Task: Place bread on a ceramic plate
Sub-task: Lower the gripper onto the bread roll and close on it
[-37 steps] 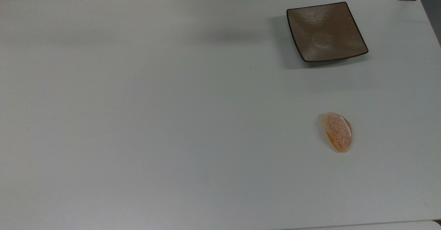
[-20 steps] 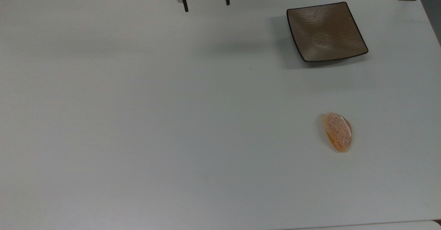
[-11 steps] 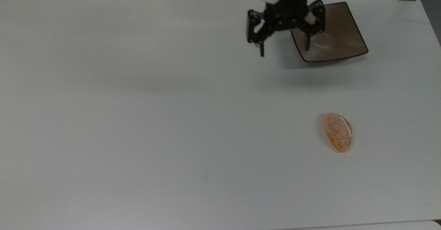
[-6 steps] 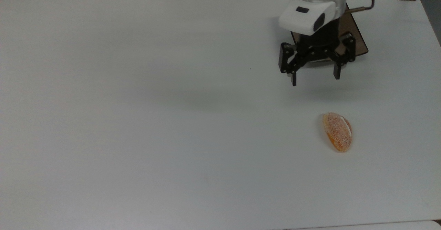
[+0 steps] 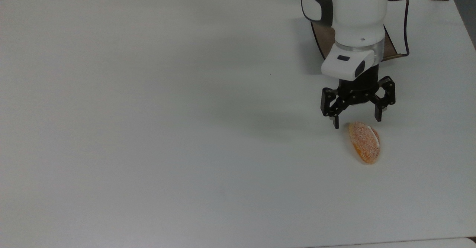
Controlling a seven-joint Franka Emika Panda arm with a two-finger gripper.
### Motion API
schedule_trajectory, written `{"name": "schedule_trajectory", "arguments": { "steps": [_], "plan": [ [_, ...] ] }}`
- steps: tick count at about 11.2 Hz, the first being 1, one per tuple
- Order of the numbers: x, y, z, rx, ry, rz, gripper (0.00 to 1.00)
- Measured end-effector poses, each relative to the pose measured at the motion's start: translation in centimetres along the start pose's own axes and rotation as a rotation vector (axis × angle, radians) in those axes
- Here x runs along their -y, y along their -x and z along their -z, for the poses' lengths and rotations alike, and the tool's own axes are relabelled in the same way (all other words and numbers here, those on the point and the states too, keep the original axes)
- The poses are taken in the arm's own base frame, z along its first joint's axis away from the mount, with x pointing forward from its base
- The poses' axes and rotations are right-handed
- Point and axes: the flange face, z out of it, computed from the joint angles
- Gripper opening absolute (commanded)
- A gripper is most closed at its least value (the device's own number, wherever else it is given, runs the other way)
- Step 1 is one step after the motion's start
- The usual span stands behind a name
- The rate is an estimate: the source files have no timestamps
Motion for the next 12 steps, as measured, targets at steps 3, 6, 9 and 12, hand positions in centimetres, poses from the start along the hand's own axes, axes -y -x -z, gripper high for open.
{"name": "schedule_trajectory", "arguments": {
  "steps": [3, 6, 9, 12],
  "plan": [
    [1.2, 1.5, -2.8, -0.007, -0.013, 0.020, 1.00],
    [2.9, 3.4, -5.3, -0.002, -0.007, 0.075, 1.00],
    [4.0, 5.0, -7.2, 0.000, -0.005, 0.116, 1.00],
    [4.2, 5.8, -8.6, -0.006, 0.005, 0.142, 1.00]
  ]
}}
